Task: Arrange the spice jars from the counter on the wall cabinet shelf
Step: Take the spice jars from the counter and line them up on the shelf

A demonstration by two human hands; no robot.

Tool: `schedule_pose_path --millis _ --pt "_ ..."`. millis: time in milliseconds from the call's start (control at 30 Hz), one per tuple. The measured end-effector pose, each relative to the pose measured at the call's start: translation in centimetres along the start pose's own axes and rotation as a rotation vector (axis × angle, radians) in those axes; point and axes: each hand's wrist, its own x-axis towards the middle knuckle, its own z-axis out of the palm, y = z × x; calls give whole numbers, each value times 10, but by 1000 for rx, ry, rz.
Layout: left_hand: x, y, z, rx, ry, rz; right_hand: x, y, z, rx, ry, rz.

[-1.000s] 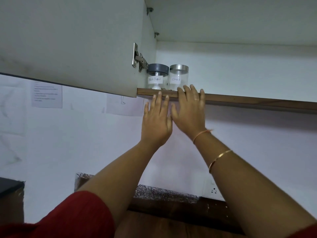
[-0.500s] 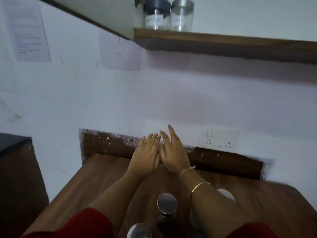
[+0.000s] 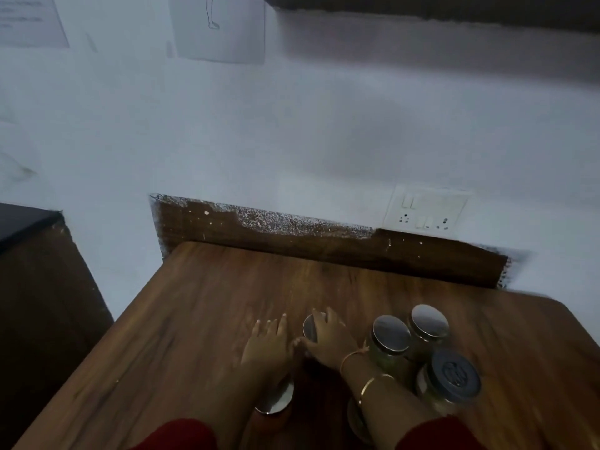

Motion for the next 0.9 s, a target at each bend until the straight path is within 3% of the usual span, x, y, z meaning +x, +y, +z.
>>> schedule_pose_path --millis 267,500,600,700,767,900 --pt "6 0 -12 -244 5 -87 4 11 2 176 41 -6" --pt "32 0 -46 -793 110 -288 4 -2 -57 513 285 -66" --pt "43 4 -74 -1139 183 -422 5 -15 -99 685 331 -111" --pt "53 10 -101 -1616 55 -450 3 -26 -139 864 380 -223" --pt "55 17 -121 -1889 -88 -373 0 -30 -163 895 386 -301" --pt "57 35 -159 -2145 -258 -164 1 -33 -203 900 457 -371"
